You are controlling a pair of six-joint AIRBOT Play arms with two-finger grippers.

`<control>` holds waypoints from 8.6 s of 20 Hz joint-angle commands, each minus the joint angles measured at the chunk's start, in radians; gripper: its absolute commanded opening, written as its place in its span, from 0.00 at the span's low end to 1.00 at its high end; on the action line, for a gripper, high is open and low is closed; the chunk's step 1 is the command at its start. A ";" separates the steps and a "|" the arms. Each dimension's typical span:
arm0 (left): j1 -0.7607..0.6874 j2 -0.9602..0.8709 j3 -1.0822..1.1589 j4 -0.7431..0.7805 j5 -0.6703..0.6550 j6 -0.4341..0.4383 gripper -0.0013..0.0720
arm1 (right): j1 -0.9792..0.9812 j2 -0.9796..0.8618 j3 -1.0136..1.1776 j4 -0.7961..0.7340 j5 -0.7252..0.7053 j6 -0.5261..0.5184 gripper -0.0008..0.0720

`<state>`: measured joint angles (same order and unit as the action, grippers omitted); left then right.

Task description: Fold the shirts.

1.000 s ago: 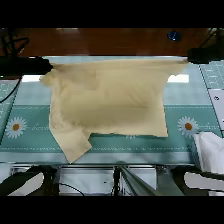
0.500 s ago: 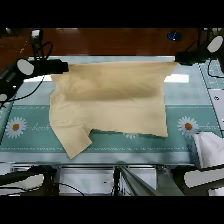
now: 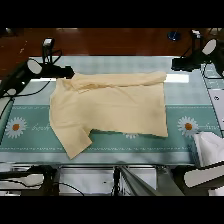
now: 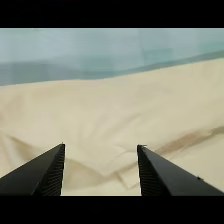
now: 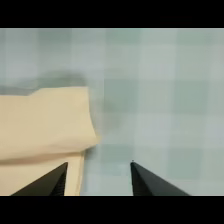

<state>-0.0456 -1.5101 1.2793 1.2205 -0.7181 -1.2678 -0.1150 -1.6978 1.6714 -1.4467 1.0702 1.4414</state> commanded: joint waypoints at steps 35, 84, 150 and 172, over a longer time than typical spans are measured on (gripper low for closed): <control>0.446 -0.052 -0.412 -0.184 -0.610 0.160 0.46 | -0.276 0.129 -0.282 0.245 0.543 -0.149 0.60; 0.470 0.709 0.235 -0.521 -0.562 0.196 0.06 | -0.273 0.894 -0.161 0.878 0.257 -0.193 0.03; 0.117 -0.150 0.144 0.055 -0.389 -0.082 0.06 | -0.031 -0.038 -0.085 0.058 0.317 -0.019 0.03; 0.206 -0.119 0.310 0.057 -0.628 -0.139 0.50 | -0.034 0.091 -0.085 0.017 0.380 -0.160 0.53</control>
<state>0.1078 -1.6871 1.5536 1.2201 -1.2236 -1.3422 -0.1482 -1.6882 1.5864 -1.2816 1.4109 1.3140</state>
